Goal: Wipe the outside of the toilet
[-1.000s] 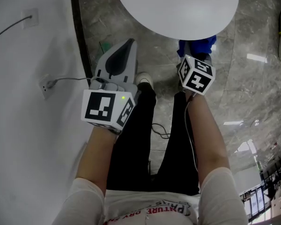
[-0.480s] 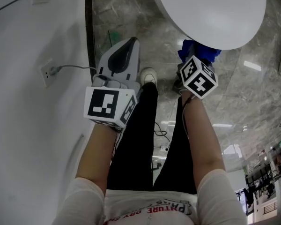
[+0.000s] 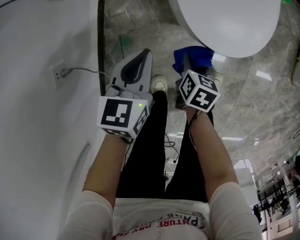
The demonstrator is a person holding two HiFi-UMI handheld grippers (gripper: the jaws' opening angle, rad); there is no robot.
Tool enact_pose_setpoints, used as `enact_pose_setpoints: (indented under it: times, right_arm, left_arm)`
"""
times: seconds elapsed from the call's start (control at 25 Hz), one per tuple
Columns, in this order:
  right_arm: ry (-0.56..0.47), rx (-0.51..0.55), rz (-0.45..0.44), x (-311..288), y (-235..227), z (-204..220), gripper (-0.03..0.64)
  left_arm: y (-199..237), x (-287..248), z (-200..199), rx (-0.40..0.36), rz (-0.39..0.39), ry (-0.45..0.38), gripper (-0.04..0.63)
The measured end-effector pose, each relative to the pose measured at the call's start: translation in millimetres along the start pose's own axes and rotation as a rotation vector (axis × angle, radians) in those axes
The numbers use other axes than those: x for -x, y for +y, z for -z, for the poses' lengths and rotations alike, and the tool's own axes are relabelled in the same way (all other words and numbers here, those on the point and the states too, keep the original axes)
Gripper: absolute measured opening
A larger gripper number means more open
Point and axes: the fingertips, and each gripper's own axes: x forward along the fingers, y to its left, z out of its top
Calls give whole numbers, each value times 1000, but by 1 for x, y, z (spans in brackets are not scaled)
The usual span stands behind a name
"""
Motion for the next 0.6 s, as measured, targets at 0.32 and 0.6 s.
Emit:
enact_pose_setpoints:
  times: [0.32,0.6]
  right_arm:
    - [25,-1,-87,109,46,-40,86]
    - [-150,191,-91,180,71,-195,86]
  left_arm:
    - [-20,47,-74,25,5,-34,6]
    - [-27,67,-190,-15,-20,-111,6]
